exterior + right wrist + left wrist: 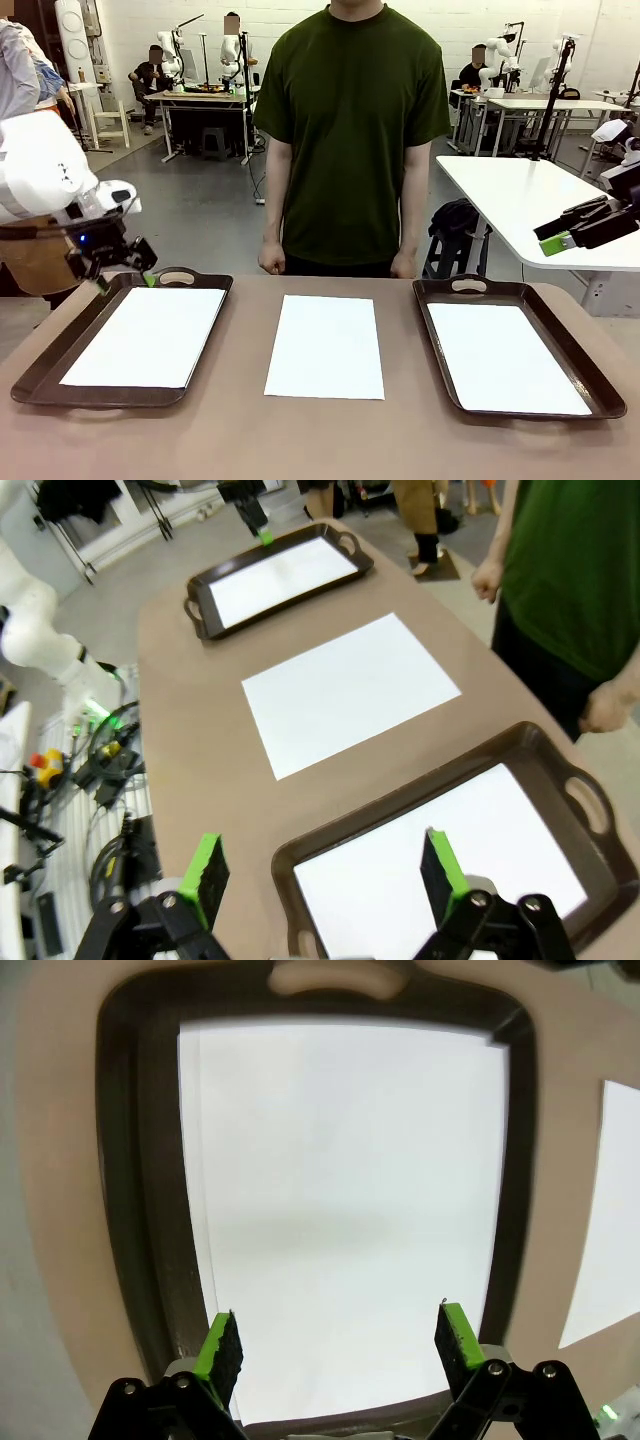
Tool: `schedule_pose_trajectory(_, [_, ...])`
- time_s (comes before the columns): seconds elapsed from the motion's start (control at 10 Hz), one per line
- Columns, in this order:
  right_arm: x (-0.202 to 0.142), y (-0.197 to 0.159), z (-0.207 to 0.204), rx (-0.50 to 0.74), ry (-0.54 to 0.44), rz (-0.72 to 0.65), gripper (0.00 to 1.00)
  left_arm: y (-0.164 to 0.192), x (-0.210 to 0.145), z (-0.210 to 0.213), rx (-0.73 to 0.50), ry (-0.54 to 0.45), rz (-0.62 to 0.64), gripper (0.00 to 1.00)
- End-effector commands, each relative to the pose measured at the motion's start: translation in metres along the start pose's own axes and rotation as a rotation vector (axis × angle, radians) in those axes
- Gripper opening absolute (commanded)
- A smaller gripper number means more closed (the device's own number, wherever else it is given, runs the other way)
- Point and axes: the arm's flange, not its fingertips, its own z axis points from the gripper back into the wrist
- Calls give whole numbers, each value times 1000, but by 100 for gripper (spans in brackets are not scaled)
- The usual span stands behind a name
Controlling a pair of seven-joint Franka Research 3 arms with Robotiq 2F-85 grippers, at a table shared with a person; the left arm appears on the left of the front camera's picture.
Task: Sort the A4 documents.
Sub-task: Receive the A4 Paper.
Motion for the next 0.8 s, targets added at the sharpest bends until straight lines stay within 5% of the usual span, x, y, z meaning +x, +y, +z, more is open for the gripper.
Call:
schedule_pose_trajectory(0.0, [0, 0, -1, 6, -24, 12, 100, -31, -40, 51, 13, -237, -198, 100])
schedule_pose_trajectory(0.3, [0, 0, -1, 6, -24, 12, 100, -37, -93, 97, -94, -361, -526, 100])
schedule_pose_trajectory(0.7, [0, 0, -1, 6, -24, 12, 100, -36, -138, 125, -245, -497, -690, 100])
